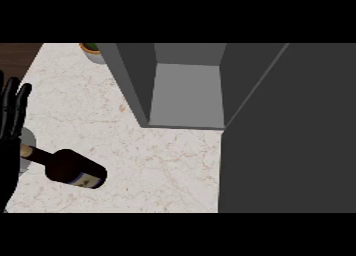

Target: Pick up the wine, place it into the cabinet and close the cabinet

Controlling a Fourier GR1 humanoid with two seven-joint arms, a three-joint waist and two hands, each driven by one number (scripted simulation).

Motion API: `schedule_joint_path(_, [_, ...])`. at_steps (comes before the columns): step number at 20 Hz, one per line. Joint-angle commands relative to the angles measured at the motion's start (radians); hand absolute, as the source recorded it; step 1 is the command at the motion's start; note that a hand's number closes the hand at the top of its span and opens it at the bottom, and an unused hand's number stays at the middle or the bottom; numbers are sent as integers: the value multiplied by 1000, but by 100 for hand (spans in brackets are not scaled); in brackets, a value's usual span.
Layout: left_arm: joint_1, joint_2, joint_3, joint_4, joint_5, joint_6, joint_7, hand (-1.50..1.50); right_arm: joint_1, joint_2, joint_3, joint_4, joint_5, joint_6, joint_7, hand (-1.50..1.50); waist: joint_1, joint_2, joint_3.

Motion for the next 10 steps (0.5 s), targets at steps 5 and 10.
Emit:
schedule_joint_path(5, [-60,83,-125,49,404,-404,-45,-150,12,14,57,-44,25,4,5,-150,-74,-22,32])
schedule_joint_path(10, [32,191,-205,79,710,-631,91,-150,70,26,147,-67,-111,97,76,-150,-54,-23,36])
